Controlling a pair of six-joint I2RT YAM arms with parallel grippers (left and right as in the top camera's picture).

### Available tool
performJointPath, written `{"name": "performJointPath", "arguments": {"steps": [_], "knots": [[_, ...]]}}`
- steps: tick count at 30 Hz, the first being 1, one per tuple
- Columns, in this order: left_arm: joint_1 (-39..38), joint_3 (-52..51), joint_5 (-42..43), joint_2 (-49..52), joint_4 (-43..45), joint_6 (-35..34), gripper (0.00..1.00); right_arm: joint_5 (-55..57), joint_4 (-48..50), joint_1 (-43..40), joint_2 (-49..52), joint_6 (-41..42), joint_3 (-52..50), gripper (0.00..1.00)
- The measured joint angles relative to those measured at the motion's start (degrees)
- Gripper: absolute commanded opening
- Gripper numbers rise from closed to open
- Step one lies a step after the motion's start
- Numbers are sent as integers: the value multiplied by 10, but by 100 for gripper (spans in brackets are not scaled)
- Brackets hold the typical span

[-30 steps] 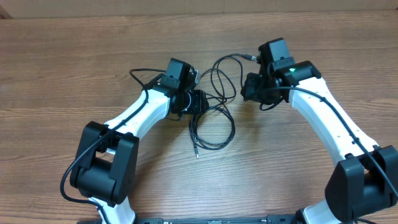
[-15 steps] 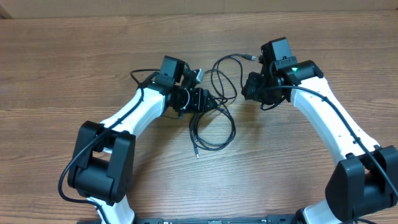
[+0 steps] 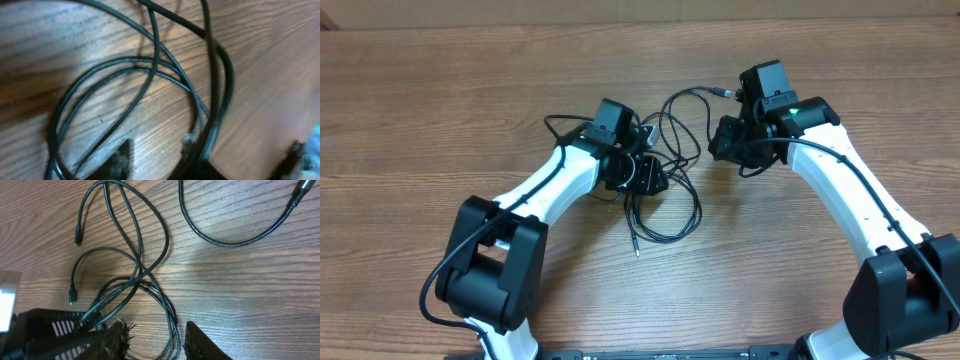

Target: Untangle cables

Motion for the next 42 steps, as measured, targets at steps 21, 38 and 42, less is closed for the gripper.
{"name": "performJointPath", "arguments": {"steps": [21,38,42], "knots": [[51,246,189,5,-72,-3,4,-69,35,12,0,1,-18,46],[92,496,35,-54,-167,54,4,-55,64,18,6,0,-23,50],[123,544,0,-77,-146,9,4,-54,60,18,7,0,-23,49]]}}
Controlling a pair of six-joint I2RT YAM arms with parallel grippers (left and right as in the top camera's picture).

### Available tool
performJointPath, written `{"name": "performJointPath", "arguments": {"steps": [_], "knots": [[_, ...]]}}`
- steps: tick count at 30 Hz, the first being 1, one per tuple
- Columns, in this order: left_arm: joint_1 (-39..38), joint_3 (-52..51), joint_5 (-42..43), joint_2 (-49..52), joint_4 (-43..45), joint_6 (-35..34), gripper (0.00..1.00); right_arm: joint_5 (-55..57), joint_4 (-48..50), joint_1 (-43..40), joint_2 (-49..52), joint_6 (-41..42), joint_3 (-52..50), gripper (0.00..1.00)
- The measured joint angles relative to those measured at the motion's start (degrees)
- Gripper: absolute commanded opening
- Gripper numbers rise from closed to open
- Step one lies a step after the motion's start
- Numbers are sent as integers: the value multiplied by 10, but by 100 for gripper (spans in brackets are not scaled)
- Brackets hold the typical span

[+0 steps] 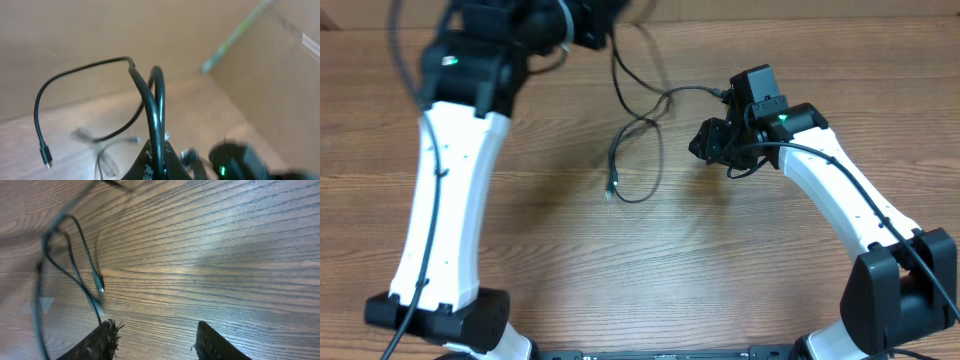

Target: Untangle cables

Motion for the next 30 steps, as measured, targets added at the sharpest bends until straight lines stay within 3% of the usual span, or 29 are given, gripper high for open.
{"name": "performJointPath", "arguments": {"steps": [7,17,24,28,30], "knots": [[29,12,-46,-5,-37,-72,4,0,-5,0,0,0,0,50],[27,11,-311,-4,-232,-89,4,0,-14,0,0,-11,0,51],[27,-21,-393,3,-340,-89,4,1,-23,0,0,-39,0,53],[27,-82,-413,24,-363,-95,4,-3,-44,5,0,-88,0,71],[27,-118,-424,35,-363,-96,4,6,-36,13,0,-122,0,72]]}}
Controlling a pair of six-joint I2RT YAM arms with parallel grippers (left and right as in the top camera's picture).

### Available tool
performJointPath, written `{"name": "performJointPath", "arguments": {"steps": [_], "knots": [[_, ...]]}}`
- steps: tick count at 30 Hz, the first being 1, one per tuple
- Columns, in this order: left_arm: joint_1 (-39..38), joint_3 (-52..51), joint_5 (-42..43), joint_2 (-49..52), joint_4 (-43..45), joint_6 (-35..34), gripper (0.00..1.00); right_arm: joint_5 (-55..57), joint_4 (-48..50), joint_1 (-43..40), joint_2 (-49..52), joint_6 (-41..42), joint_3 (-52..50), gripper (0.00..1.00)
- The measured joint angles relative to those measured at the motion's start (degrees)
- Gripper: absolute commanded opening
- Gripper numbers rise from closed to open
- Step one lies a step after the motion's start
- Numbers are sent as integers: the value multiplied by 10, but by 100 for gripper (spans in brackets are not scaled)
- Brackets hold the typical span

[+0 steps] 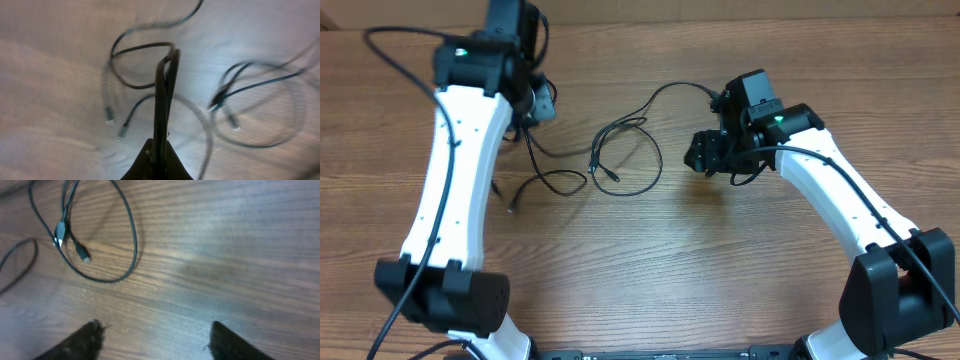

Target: Untangle cables

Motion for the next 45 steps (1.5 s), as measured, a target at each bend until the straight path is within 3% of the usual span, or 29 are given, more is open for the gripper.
{"name": "performJointPath", "arguments": {"steps": [8,22,30,35,45], "knots": [[0,-110,-19,27,13,-21,4,11,54,11,10,-59,0,74],[0,-123,-88,27,15,-98,4,12,161,67,95,-70,0,73],[16,-112,-36,23,17,-69,4,46,274,65,132,-44,-1,79],[16,-111,-11,21,17,-52,4,1,361,60,132,53,13,77],[16,-111,-2,21,20,-48,4,-68,178,60,132,102,174,86]]}}
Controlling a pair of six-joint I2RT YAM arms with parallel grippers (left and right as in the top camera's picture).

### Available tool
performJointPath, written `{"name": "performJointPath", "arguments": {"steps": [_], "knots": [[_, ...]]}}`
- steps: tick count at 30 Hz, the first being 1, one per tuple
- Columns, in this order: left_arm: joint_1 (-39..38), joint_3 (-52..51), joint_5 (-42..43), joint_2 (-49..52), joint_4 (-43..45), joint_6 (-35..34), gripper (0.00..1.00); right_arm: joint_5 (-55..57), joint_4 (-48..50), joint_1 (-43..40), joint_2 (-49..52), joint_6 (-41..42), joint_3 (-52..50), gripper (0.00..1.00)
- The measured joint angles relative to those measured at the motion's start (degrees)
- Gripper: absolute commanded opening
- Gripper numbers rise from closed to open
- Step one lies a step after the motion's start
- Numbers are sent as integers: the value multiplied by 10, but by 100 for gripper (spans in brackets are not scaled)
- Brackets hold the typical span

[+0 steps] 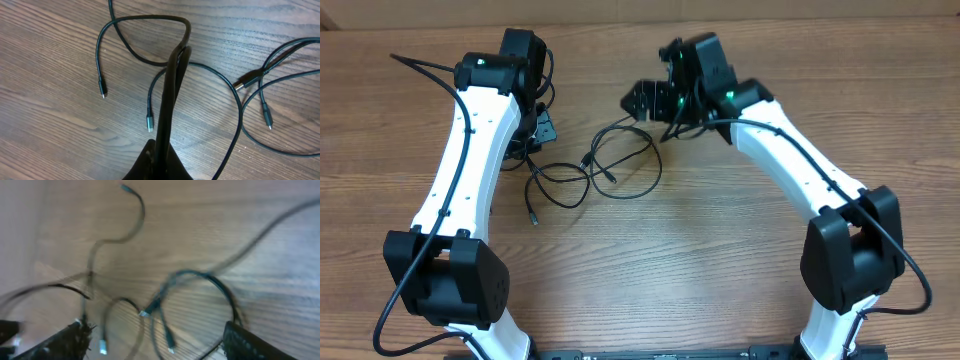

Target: Untangle cables

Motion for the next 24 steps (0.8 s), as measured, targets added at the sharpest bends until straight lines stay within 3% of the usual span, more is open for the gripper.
{"name": "performJointPath", "arguments": {"steps": [6,24], "knots": [[0,0,2,0,4,0,4,-14,-24,0,0,15,27,85],[0,0,2,0,7,0,4,3,25,0,43,111,27,85]]}}
